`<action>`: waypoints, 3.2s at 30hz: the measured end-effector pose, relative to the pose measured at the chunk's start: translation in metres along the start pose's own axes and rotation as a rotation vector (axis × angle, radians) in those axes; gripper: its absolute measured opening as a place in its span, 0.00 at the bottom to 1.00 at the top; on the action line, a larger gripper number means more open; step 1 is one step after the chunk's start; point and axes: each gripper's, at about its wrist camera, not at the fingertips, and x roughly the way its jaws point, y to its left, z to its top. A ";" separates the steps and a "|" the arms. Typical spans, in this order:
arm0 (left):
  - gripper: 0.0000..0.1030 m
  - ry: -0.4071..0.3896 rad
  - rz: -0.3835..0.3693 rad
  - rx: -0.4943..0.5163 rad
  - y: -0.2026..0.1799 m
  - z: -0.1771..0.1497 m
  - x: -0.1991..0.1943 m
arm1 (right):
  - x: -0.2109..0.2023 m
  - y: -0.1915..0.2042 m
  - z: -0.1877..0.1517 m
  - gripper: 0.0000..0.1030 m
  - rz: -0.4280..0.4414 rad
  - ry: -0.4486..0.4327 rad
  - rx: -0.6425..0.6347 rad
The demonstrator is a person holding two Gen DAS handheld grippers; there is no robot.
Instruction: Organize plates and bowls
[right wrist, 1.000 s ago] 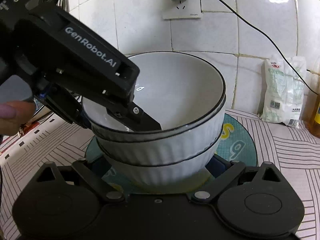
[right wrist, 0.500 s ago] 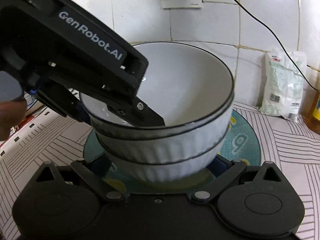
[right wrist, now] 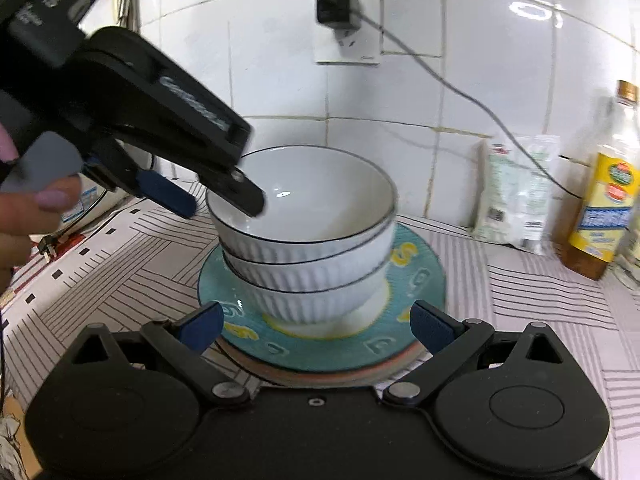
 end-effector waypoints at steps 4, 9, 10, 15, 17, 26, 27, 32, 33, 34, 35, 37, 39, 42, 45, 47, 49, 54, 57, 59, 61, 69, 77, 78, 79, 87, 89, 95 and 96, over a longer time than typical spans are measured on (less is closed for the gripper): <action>0.61 -0.022 0.035 0.003 -0.005 -0.007 -0.024 | -0.016 -0.010 0.002 0.98 -0.028 0.006 0.026; 0.62 -0.026 0.070 0.038 -0.012 -0.020 -0.051 | -0.037 -0.013 0.000 0.98 -0.082 0.076 0.011; 0.63 -0.025 0.071 0.039 -0.013 -0.023 -0.057 | -0.039 -0.013 0.001 0.98 -0.092 0.084 0.007; 0.68 -0.044 0.086 0.027 -0.014 -0.034 -0.084 | -0.068 -0.021 0.008 0.98 -0.108 0.086 0.040; 0.69 -0.052 0.096 0.013 -0.014 -0.038 -0.094 | -0.075 -0.025 0.011 0.98 -0.120 0.102 0.071; 0.96 -0.097 0.193 -0.026 -0.013 -0.054 -0.149 | -0.106 -0.035 0.016 0.98 -0.221 0.155 0.119; 0.99 -0.095 0.202 -0.016 -0.015 -0.056 -0.153 | -0.110 -0.036 0.018 0.99 -0.227 0.148 0.133; 1.00 -0.071 0.250 0.037 -0.026 -0.067 -0.166 | -0.128 -0.035 0.033 0.99 -0.302 0.182 0.175; 1.00 -0.078 0.260 0.041 -0.027 -0.069 -0.168 | -0.130 -0.035 0.035 0.99 -0.310 0.196 0.176; 1.00 -0.082 0.263 0.048 -0.029 -0.069 -0.169 | -0.131 -0.036 0.039 0.99 -0.338 0.224 0.187; 1.00 -0.083 0.266 0.060 -0.031 -0.070 -0.171 | -0.133 -0.036 0.041 0.99 -0.364 0.238 0.192; 1.00 -0.082 0.278 0.073 -0.034 -0.072 -0.173 | -0.141 -0.037 0.045 0.99 -0.391 0.237 0.194; 1.00 -0.077 0.284 0.077 -0.035 -0.074 -0.176 | -0.152 -0.039 0.047 0.99 -0.391 0.234 0.213; 1.00 -0.060 0.292 0.075 -0.038 -0.075 -0.177 | -0.166 -0.039 0.050 0.99 -0.393 0.243 0.227; 1.00 -0.030 0.324 0.056 -0.038 -0.073 -0.174 | -0.175 -0.036 0.053 0.99 -0.406 0.263 0.224; 1.00 -0.013 0.319 0.050 -0.038 -0.074 -0.172 | -0.179 -0.033 0.053 0.99 -0.427 0.285 0.229; 1.00 -0.014 0.327 0.051 -0.038 -0.075 -0.171 | -0.183 -0.030 0.053 0.99 -0.429 0.291 0.236; 1.00 -0.011 0.346 0.089 -0.038 -0.077 -0.173 | -0.185 -0.024 0.051 0.99 -0.415 0.305 0.225; 1.00 -0.018 0.341 0.105 -0.038 -0.077 -0.177 | -0.187 -0.020 0.052 0.99 -0.424 0.302 0.207; 1.00 -0.015 0.326 0.111 -0.038 -0.077 -0.179 | -0.189 -0.019 0.053 0.99 -0.425 0.291 0.201; 1.00 -0.020 0.317 0.112 -0.038 -0.078 -0.181 | -0.189 -0.016 0.054 0.99 -0.428 0.287 0.186; 1.00 -0.028 0.340 0.145 -0.040 -0.081 -0.183 | -0.192 -0.009 0.057 0.99 -0.426 0.292 0.158; 1.00 -0.040 0.312 0.150 -0.041 -0.083 -0.184 | -0.192 -0.006 0.055 0.99 -0.418 0.299 0.181; 1.00 -0.039 0.306 0.154 -0.042 -0.083 -0.183 | -0.192 -0.006 0.055 0.99 -0.420 0.299 0.178; 1.00 -0.037 0.302 0.156 -0.043 -0.083 -0.183 | -0.192 -0.005 0.055 0.99 -0.423 0.299 0.174; 1.00 -0.038 0.278 0.152 -0.045 -0.083 -0.180 | -0.193 -0.005 0.055 0.99 -0.417 0.283 0.175; 1.00 -0.042 0.280 0.150 -0.044 -0.082 -0.180 | -0.192 -0.006 0.055 0.99 -0.412 0.279 0.177; 1.00 -0.057 0.291 0.159 -0.044 -0.081 -0.179 | -0.194 -0.005 0.055 0.99 -0.380 0.242 0.167; 1.00 -0.057 0.294 0.162 -0.044 -0.081 -0.179 | -0.194 -0.004 0.055 0.99 -0.377 0.238 0.167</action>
